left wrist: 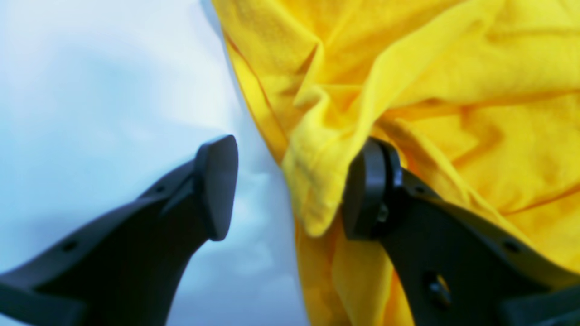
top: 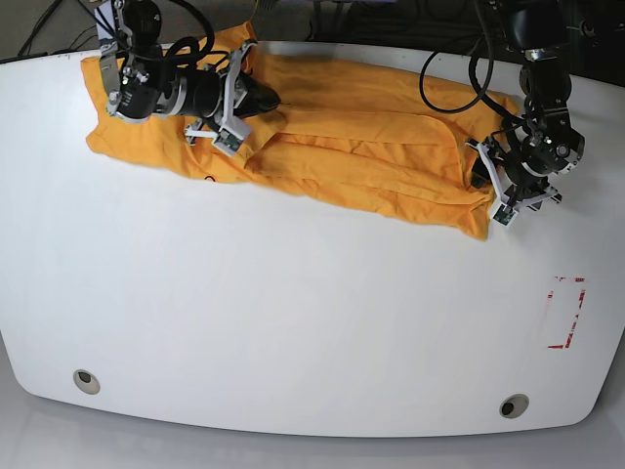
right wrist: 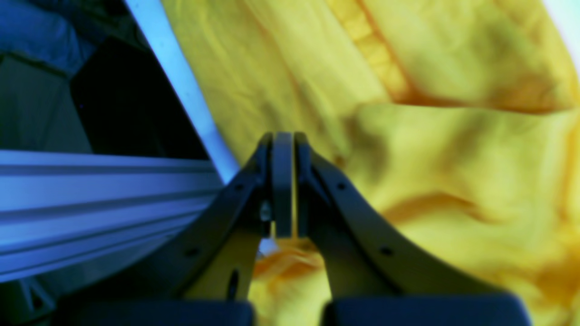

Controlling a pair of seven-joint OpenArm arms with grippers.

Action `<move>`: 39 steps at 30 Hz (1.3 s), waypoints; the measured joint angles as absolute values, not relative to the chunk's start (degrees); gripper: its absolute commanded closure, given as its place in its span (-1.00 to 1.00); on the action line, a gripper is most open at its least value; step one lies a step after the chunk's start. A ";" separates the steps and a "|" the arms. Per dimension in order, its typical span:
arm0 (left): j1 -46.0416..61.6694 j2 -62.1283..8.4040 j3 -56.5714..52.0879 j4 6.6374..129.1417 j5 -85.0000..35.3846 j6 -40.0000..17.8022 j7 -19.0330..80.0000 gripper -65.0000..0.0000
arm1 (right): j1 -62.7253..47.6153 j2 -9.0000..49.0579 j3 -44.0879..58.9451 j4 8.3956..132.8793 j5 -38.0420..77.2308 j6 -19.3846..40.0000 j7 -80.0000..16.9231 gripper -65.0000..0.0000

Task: Layout the t-shirt on the table in an organized manner, then fold the t-shirt properly
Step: 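Release the cloth and reposition both grippers over the folded shirt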

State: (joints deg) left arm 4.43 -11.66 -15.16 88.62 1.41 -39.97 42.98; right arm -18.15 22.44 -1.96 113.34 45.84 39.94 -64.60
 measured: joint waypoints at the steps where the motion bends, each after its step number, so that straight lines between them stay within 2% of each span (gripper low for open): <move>1: 4.38 -11.66 -15.16 88.62 1.43 -39.94 42.98 -0.01 | -17.85 22.90 -1.63 113.32 46.72 39.81 -64.86 0.97; 7: 3.53 -11.60 -15.16 90.17 2.55 -40.21 43.66 0.00 | -17.56 25.87 7.49 113.32 50.41 39.88 -65.06 0.97; 10: 3.31 -11.66 -15.33 92.40 2.96 -40.10 41.91 0.14 | -17.56 26.24 13.23 113.30 49.76 39.88 -65.12 0.97; 14: 2.68 -11.57 -15.11 93.73 2.68 -40.07 35.59 0.43 | -17.65 26.35 19.40 113.30 46.52 39.88 -64.97 0.97; 17: 2.46 -11.18 -14.94 94.43 3.66 -40.21 32.34 0.54 | -17.61 26.24 21.23 113.27 42.85 39.66 -65.19 0.97; 20: 2.85 -10.74 -14.94 96.16 7.33 -40.18 30.28 0.56 | -18.00 25.82 21.67 113.30 39.81 39.70 -62.96 0.97; 27: 5.69 -8.80 -14.06 98.63 11.66 -40.01 20.12 0.59 | -22.46 20.43 23.68 113.43 28.36 39.70 -54.96 0.97; 31: 9.32 -8.67 -13.98 98.67 13.02 -40.58 15.49 0.80 | -24.99 16.32 24.01 113.27 22.33 39.75 -53.87 0.97; 35: 11.94 -8.99 -14.15 98.61 13.15 -40.40 13.54 0.90 | -26.04 13.96 24.01 113.27 21.19 40.01 -52.60 0.97; 39: 14.00 -8.88 -14.20 98.63 13.30 -40.36 13.23 0.90 | -27.53 11.84 23.97 113.30 20.67 40.01 -52.69 0.97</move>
